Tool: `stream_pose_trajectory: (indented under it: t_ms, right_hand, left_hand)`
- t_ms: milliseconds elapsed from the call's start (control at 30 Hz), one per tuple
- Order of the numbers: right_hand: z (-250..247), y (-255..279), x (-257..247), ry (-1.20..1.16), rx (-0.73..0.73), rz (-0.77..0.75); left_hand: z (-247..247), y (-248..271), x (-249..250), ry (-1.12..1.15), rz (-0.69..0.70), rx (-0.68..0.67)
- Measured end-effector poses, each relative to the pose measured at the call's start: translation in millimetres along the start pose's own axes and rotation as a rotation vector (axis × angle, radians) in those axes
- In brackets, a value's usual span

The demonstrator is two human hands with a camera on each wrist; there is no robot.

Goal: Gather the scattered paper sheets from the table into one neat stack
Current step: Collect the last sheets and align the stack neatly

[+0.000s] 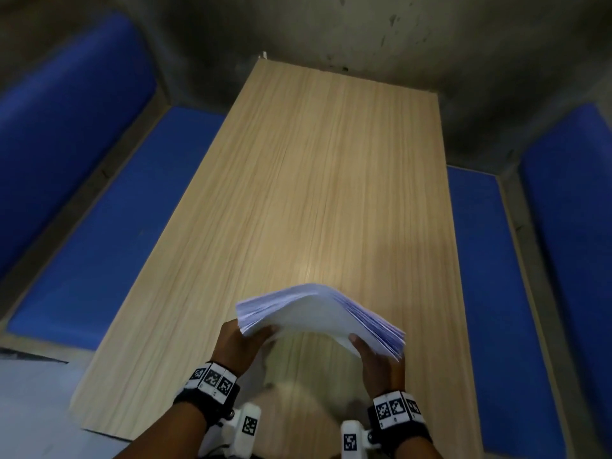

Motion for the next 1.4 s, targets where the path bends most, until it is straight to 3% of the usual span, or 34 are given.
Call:
stream_pose_trajectory:
  t_ms: [67, 167, 300, 433, 567, 667, 733, 800, 967, 1000, 1067, 1100, 1167, 1200, 1233, 1267, 1367, 1400]
  right_hand:
    - [-1, 2, -17, -0.035, -0.014, -0.037]
    - [13, 8, -15, -0.015, -0.127, 0.043]
    - [2, -1, 1, 0.043, 0.030, -0.017]
    - [-8, 2, -18, -0.032, -0.058, 0.001]
    - [-24, 9, -32, -0.079, -0.047, 0.015]
    - [-15, 21, -31, -0.167, -0.027, 0.041]
    - [5, 30, -33, -0.320, -0.072, 0.036]
    - [17, 36, -29, -0.410, -0.085, 0.018]
    - [38, 46, -16, -0.455, -0.339, 0.076]
    - [27, 41, -17, -0.498, -0.303, 0.071]
    - [-12, 19, -25, -0.632, -0.088, 0.041]
    - [-22, 7, -39, -0.689, -0.085, 0.069]
    - [-38, -14, -51, -0.621, -0.130, -0.026]
    - [-34, -21, -59, -0.659, -0.194, 0.024]
    - [-32, -20, -81, -0.515, -0.274, -0.160]
    - [-27, -17, -96, -0.368, -0.291, -0.243]
    - [9, -9, -130, 0.007, -0.351, -0.364]
    - [18, 1, -136, 0.114, -0.415, -0.337]
  left_hand:
    - [-8, -1, 10, -0.018, 0.117, 0.063]
    - [-3, -6, 7, -0.034, 0.135, 0.035]
    - [4, -8, -9, -0.015, -0.106, 0.012]
    - [-24, -15, 32, 0.137, -0.045, 0.030]
    - [-62, -12, 49, 0.573, -0.075, 0.090]
    - [-22, 15, 55, 0.950, -0.185, -0.142]
    - [11, 35, 70, 1.077, -0.222, -0.256]
    - [33, 45, 85, 1.112, -0.262, -0.226]
    - [22, 36, 94, 1.005, -0.306, 0.054]
    - [10, 32, 96, 0.938, -0.282, 0.087]
    - [-15, 25, 98, 0.717, -0.181, 0.128]
    - [-25, 22, 100, 0.602, -0.135, 0.127]
    - [-36, 18, 110, 0.442, -0.038, 0.093]
    - [-36, 17, 115, 0.400, 0.004, 0.056]
    - [-35, 15, 118, 0.381, 0.034, 0.013]
    - [-32, 13, 121, 0.361, 0.060, -0.026]
    - [-30, 7, 128, 0.295, 0.128, -0.081]
    - [-31, 6, 131, 0.277, 0.144, -0.095]
Point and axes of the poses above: each hand's wrist, its own y-axis away from the middle knuckle, its own z-axis out of the palm, x = y × z, the point moved 8 cm from there along -y, towards the middle knuckle, and after that the axes turned 3 degrees about x, right-handed, at the moved point
